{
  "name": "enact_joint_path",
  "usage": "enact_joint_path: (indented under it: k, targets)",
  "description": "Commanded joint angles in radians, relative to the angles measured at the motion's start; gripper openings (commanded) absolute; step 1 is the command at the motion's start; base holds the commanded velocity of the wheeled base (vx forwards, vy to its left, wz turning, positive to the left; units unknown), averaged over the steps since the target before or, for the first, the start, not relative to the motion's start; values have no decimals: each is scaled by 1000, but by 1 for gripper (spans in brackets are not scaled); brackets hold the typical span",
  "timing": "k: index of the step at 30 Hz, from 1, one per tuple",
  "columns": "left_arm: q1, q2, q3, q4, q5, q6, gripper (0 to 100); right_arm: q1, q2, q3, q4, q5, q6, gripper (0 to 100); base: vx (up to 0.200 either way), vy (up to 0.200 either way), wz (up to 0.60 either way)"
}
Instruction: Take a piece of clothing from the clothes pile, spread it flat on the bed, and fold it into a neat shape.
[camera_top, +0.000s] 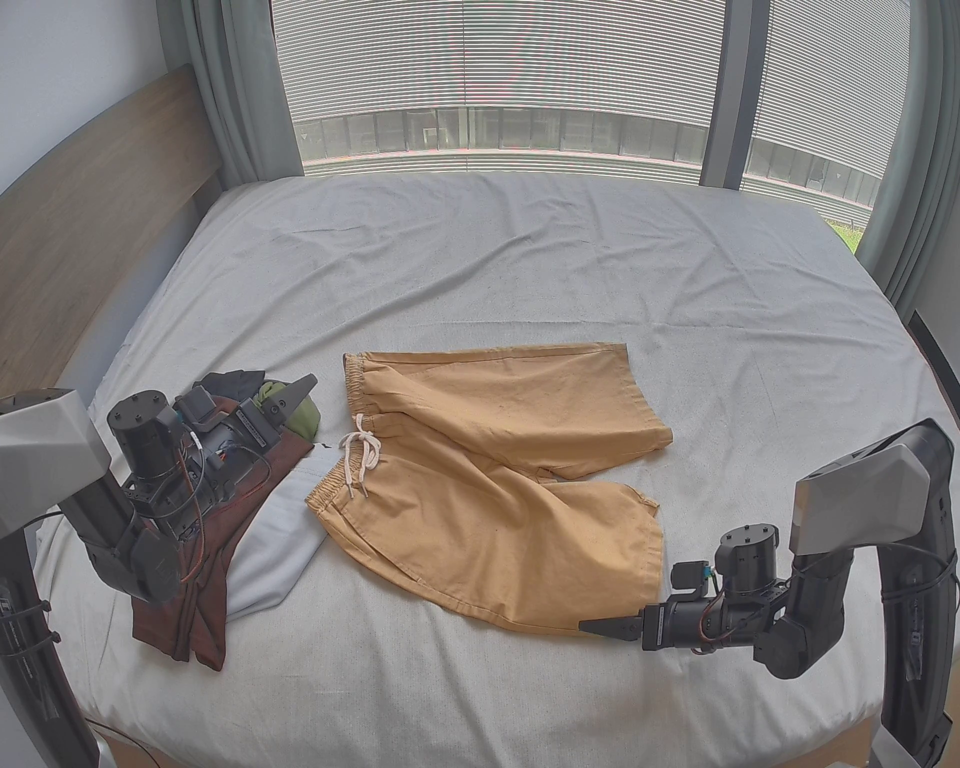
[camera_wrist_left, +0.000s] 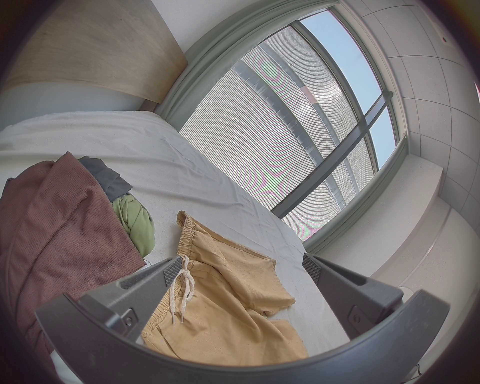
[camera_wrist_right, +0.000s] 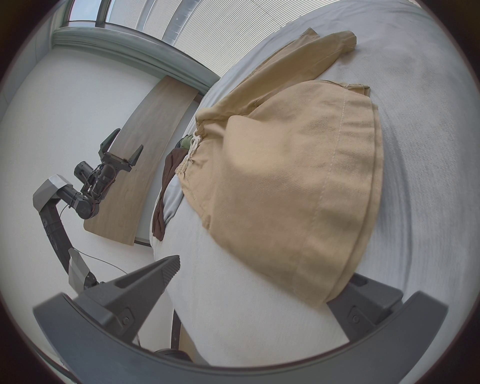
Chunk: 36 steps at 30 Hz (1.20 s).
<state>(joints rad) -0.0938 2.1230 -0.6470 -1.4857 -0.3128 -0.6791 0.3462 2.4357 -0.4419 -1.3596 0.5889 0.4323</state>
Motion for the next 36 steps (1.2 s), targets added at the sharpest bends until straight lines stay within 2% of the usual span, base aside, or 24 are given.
enact_joint_path:
  k: [1,25,26,36]
  targets:
    - [-1,2,0,-1,0,0,100,19,-64,58,-4,2,-1,100,0,0,0]
    - [0,0,0,-1,0,0,100,13,-50,121,-24,0,-4,100,0,0,0]
    - [0,0,0,-1,0,0,100,11,-43,121,-32,0,-4,0,0,0,0]
    - [3,5,0,-1,0,0,100,4,-27,129,-42,0,-3,0,0,0,0]
